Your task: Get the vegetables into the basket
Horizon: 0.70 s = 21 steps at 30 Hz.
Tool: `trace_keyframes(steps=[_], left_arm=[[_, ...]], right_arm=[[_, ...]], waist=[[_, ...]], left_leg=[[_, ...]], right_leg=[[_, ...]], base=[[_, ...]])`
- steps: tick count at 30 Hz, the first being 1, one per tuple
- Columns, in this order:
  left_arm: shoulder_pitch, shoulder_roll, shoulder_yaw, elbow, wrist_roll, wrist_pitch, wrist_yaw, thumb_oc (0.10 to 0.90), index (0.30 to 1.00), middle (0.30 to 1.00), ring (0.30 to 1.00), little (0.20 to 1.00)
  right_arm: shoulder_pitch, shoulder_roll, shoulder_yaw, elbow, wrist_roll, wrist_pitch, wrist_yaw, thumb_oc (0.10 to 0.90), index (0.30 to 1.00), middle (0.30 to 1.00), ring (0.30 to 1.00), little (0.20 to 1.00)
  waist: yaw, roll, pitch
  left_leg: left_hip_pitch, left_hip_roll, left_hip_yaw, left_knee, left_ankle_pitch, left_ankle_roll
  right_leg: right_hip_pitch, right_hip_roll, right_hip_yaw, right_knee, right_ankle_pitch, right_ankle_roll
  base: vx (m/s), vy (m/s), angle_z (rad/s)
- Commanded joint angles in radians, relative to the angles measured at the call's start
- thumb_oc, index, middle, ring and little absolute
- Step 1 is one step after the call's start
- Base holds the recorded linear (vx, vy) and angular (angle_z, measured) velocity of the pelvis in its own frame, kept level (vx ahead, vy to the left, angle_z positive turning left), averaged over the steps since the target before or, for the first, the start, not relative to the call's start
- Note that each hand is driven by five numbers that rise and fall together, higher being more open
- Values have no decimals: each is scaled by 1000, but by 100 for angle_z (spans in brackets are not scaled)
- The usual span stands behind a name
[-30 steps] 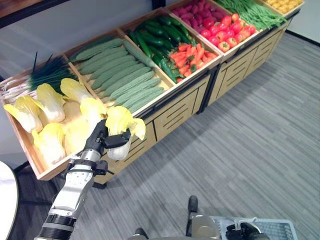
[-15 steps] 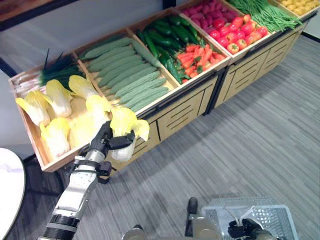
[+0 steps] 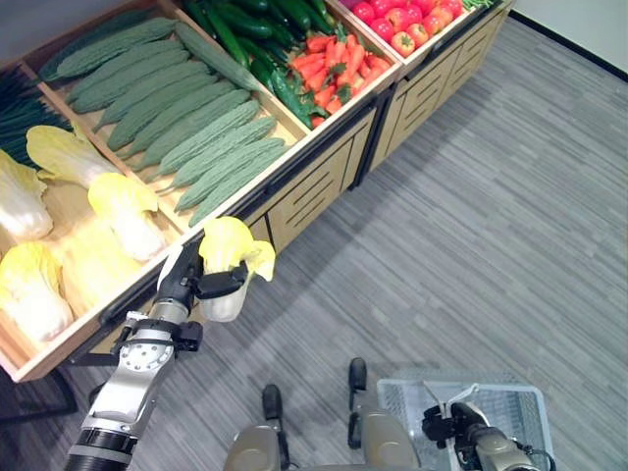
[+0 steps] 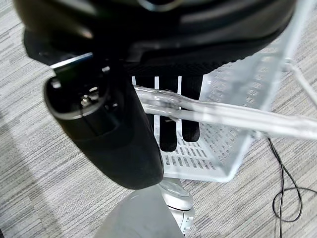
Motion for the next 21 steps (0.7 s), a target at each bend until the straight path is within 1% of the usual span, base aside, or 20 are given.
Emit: trace_keyframes(steps=[1, 2, 3, 4, 5, 6, 7, 8, 9, 10, 11, 12, 13, 14, 16, 17, 19, 20, 21], left_arm=[[-73, 20, 68, -126, 20, -106, 36, 400, 300, 300, 300, 300], [-75, 21, 70, -128, 19, -107, 38, 400, 300, 300, 300, 300], [-77, 23, 75, -133, 20, -110, 39, 400, 300, 300, 300, 300], [-78, 23, 76, -131, 20, -110, 39, 400, 300, 300, 300, 300], [-71, 35, 82, -128, 17, -111, 40, 400, 300, 300, 300, 300], [-72, 36, 83, -128, 17, -112, 40, 400, 300, 300, 300, 300], [-72, 39, 82, -124, 17, -111, 38, 400, 300, 300, 300, 300], [-71, 39, 79, -120, 16, -104, 35, 400, 300, 300, 300, 300], [-68, 34, 82, -113, 16, -98, 34, 400, 300, 300, 300, 300], [-67, 34, 82, -113, 16, -98, 34, 400, 300, 300, 300, 300], [-55, 12, 86, -109, 23, -97, 24, 400, 300, 300, 300, 300], [-54, 11, 86, -109, 23, -97, 24, 400, 300, 300, 300, 300], [-52, -3, 67, -105, 24, -91, 11, 400, 300, 300, 300, 300], [-52, -4, 67, -105, 24, -91, 11, 400, 300, 300, 300, 300], [-65, -19, 41, -89, 22, -83, 7, 400, 300, 300, 300, 300], [-74, -24, 33, -76, 23, -83, 5, 400, 300, 300, 300, 300], [-92, -36, 17, -56, 15, -79, -5, 400, 300, 300, 300, 300], [-93, -38, 15, -52, 9, -80, -7, 400, 300, 300, 300, 300], [-108, -43, -3, -40, -2, -83, -6, 400, 300, 300, 300, 300]], right_arm=[[-46, -26, 31, -11, 10, -9, 6, 400, 300, 300, 300, 300], [-53, -28, 27, -9, 11, -9, 4, 400, 300, 300, 300, 300], [-72, -28, 23, -4, 17, -9, 0, 400, 300, 300, 300, 300], [-73, -28, 23, -3, 17, -9, 0, 400, 300, 300, 300, 300], [-85, -19, 27, 0, 15, -8, 0, 400, 300, 300, 300, 300], [-86, -19, 27, -1, 15, -7, 0, 400, 300, 300, 300, 300], [-84, -16, 32, -3, 14, -7, 2, 400, 300, 300, 300, 300], [-72, -6, 36, -7, 18, -7, 5, 400, 300, 300, 300, 300], [-67, -3, 42, -12, 16, -5, 9, 400, 300, 300, 300, 300], [-66, -2, 42, -12, 16, -5, 9, 400, 300, 300, 300, 300], [-54, -1, 37, -11, 15, -6, 11, 400, 300, 300, 300, 300], [-54, -1, 37, -11, 15, -6, 11, 400, 300, 300, 300, 300], [-38, -6, 33, -7, 13, -4, 13, 400, 300, 300, 300, 300], [-38, -6, 33, -7, 13, -4, 13, 400, 300, 300, 300, 300], [-18, -11, 25, -11, 15, -3, 7, 400, 300, 300, 300, 300], [-13, -13, 26, -6, 13, -4, 7, 400, 300, 300, 300, 300], [-12, -22, 35, 14, 5, -4, 5, 400, 300, 300, 300, 300], [-16, -29, 40, 16, 1, -5, 5, 400, 300, 300, 300, 300], [-25, -49, 59, 36, -31, 1, 7, 400, 300, 300, 300, 300]], waist=[[-10, 15, -13], [-13, 14, -10], [-22, 12, -6], [-16, 11, -7], [-7, 19, -11], [-7, 15, -11], [-2, 20, -11], [11, 33, -9], [26, 28, -20], [26, 28, -19], [18, 28, -37], [18, 28, -37], [4, 42, -54], [4, 42, -54], [-20, 66, -58], [-24, 71, -58], [-24, 67, -58], [-14, 64, -50], [11, 55, -37]], left_leg=[[-31, 16, 11, 135, -125, -13], [-33, 13, 27, 139, -130, -12], [-34, 10, 61, 142, -136, -9], [-35, 10, 68, 143, -138, -9], [-10, 46, 139, 122, -128, -16], [-13, 43, 141, 120, -121, -16], [-7, 60, 155, 114, -111, -18], [13, 91, 193, 95, -92, -21], [17, 93, 215, 93, -83, -29], [19, 93, 215, 93, -84, -29], [35, 102, 240, 86, -69, -40], [35, 102, 240, 86, -69, -41], [54, 112, 230, 71, -59, -51], [54, 112, 230, 71, -59, -51], [77, 133, 216, 47, -37, -72], [74, 142, 205, 49, -28, -81], [42, 168, 167, 154, -22, -101], [17, 174, 119, 223, -4, -113], [-30, 140, -17, 242, 6, -115]], right_leg=[[16, -61, 17, 69, -97, 119], [3, -64, 25, 62, -78, 128], [-26, -73, 27, 48, -35, 149], [-29, -72, 34, 46, -31, 150], [-52, -76, -26, 47, -10, 156], [-57, -78, -23, 47, -6, 155], [-57, -82, -64, 65, -27, 148], [-11, -98, -168, 144, -96, 127], [37, -111, -224, 136, -102, 125], [40, -110, -225, 133, -101, 126], [48, -89, -215, 95, -105, 117], [48, -89, -215, 95, -105, 117], [61, -70, -210, 94, -128, 104], [61, -70, -211, 94, -128, 104], [69, -47, -222, 112, -165, 87], [73, -38, -224, 113, -175, 80], [99, -6, -226, 98, -198, 53], [110, 6, -221, 94, -203, 41], [125, 15, -211, 80, -208, 34]], base=[[-78, 114, -44], [-117, 105, -53], [-100, 78, -50], [-96, 61, -93], [-48, 4, -95], [-63, -28, -135], [-115, -63, -122], [-159, -88, -114], [-143, -59, -91], [-33, -99, -79], [27, -67, -79], [103, -182, -89], [76, -115, -52], [129, -183, -17], [109, -180, 23], [110, -263, 18], [97, -251, 27], [103, -162, 11], [61, -84, -18]])
